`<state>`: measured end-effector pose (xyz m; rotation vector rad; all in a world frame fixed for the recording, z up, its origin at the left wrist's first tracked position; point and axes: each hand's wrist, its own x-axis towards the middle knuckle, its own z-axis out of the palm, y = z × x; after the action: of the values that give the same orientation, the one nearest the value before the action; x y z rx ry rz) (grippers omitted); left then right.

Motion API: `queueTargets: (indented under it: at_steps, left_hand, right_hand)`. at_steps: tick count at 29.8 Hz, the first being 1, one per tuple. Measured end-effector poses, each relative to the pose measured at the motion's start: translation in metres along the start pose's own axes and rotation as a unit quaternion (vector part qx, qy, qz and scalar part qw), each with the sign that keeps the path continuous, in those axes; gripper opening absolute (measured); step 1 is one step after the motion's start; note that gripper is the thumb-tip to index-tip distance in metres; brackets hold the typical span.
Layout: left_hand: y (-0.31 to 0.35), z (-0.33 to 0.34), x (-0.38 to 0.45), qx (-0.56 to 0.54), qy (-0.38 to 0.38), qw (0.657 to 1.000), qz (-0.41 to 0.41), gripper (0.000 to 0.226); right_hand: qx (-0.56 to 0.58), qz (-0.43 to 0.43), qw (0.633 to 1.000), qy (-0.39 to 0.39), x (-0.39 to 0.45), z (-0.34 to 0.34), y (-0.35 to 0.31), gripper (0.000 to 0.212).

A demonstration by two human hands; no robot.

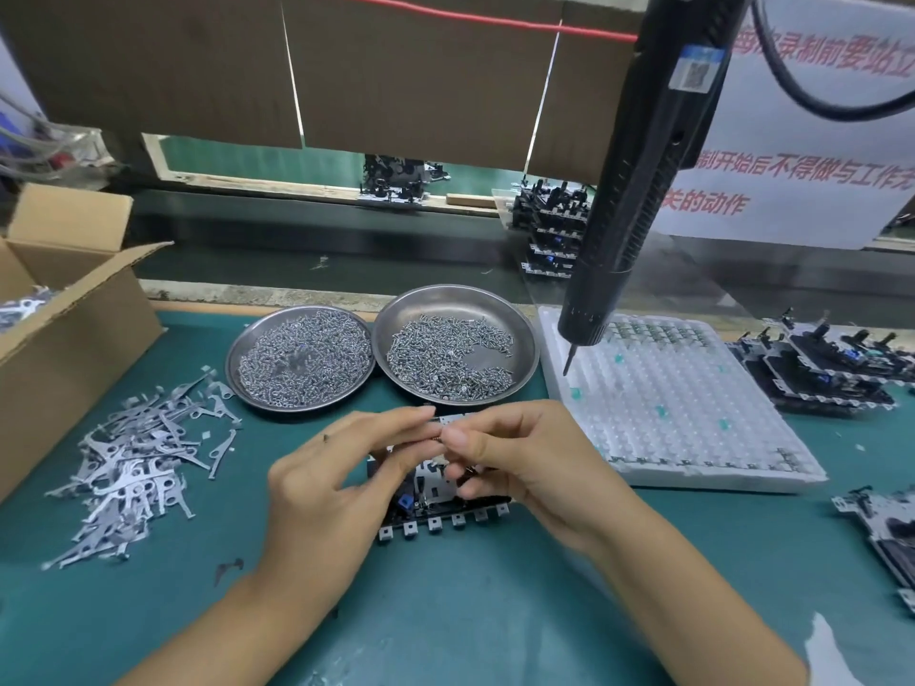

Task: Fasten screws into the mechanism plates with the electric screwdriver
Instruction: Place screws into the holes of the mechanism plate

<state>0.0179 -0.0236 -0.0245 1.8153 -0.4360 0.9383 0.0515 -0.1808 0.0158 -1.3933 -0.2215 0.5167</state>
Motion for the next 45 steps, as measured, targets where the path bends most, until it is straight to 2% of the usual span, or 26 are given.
queueTargets:
  at_steps: [4, 8, 14, 16, 18, 19, 21, 23, 26, 28, 30, 32, 34, 36, 39, 42, 45]
  left_hand:
    - [-0.006, -0.006, 0.003, 0.071, -0.051, 0.990, 0.115, 0.021]
    - [-0.013, -0.005, 0.002, 0.138, -0.088, 0.970, 0.179, 0.028]
    - [-0.020, -0.009, 0.003, 0.226, -0.092, 0.952, 0.184, 0.035]
    - [-0.019, -0.009, 0.005, 0.232, -0.088, 0.955, 0.160, 0.032]
    - [-0.016, -0.007, 0.006, 0.210, -0.070, 0.970, 0.103, 0.028]
    - [-0.013, -0.007, 0.006, 0.188, -0.054, 0.979, 0.064, 0.025]
    - [-0.007, -0.007, 0.007, 0.124, -0.019, 0.992, -0.026, 0.017]
    - [-0.003, -0.006, 0.009, 0.042, 0.007, 0.991, -0.125, 0.016]
    - [-0.003, -0.006, 0.011, -0.045, 0.048, 0.971, -0.230, 0.022]
    - [-0.003, -0.006, 0.013, -0.064, 0.061, 0.962, -0.257, 0.024]
    - [-0.002, -0.005, 0.013, -0.071, 0.063, 0.960, -0.263, 0.023]
    - [-0.001, -0.005, 0.013, -0.079, 0.061, 0.959, -0.266, 0.021]
    - [0.000, -0.005, 0.013, -0.093, 0.060, 0.955, -0.274, 0.019]
    - [0.000, -0.006, 0.014, -0.099, 0.061, 0.954, -0.277, 0.017]
    - [-0.001, -0.008, 0.013, -0.104, 0.061, 0.954, -0.274, 0.017]
    - [-0.003, -0.008, 0.012, -0.110, 0.062, 0.954, -0.272, 0.019]
    - [-0.005, -0.007, 0.012, -0.113, 0.063, 0.955, -0.267, 0.022]
  right_hand:
    - [-0.039, 0.037, 0.998, -0.016, -0.001, -0.005, -0.004, 0.015]
    - [-0.051, 0.051, 0.997, -0.009, -0.002, -0.007, -0.005, 0.019]
    - [-0.063, 0.017, 0.998, 0.008, -0.003, 0.002, 0.000, 0.018]
    - [-0.078, -0.005, 0.997, 0.005, -0.001, 0.004, 0.002, 0.021]
    - [-0.106, -0.057, 0.992, 0.034, 0.001, 0.005, 0.005, 0.027]
    - [-0.152, -0.107, 0.980, 0.072, 0.003, 0.002, 0.006, 0.031]
    - [-0.287, -0.212, 0.920, 0.160, 0.009, -0.007, 0.007, 0.032]
    - [-0.402, -0.244, 0.858, 0.208, 0.018, -0.015, 0.001, 0.024]
    - [-0.575, -0.160, 0.784, 0.168, 0.041, -0.022, -0.008, 0.029]
    - [-0.651, -0.077, 0.744, 0.129, 0.055, -0.021, -0.012, 0.031]
    - [-0.679, -0.030, 0.723, 0.126, 0.063, -0.016, -0.015, 0.024]
    - [-0.682, -0.016, 0.717, 0.143, 0.066, -0.015, -0.018, 0.016]
    - [-0.675, -0.021, 0.721, 0.153, 0.069, -0.016, -0.019, 0.026]
    - [-0.669, -0.035, 0.725, 0.161, 0.068, -0.016, -0.018, 0.016]
    - [-0.633, -0.081, 0.752, 0.167, 0.055, -0.020, -0.017, 0.020]
    - [-0.563, -0.124, 0.790, 0.210, 0.031, -0.035, -0.021, 0.018]
    - [-0.574, -0.093, 0.774, 0.251, 0.018, -0.067, -0.026, 0.016]
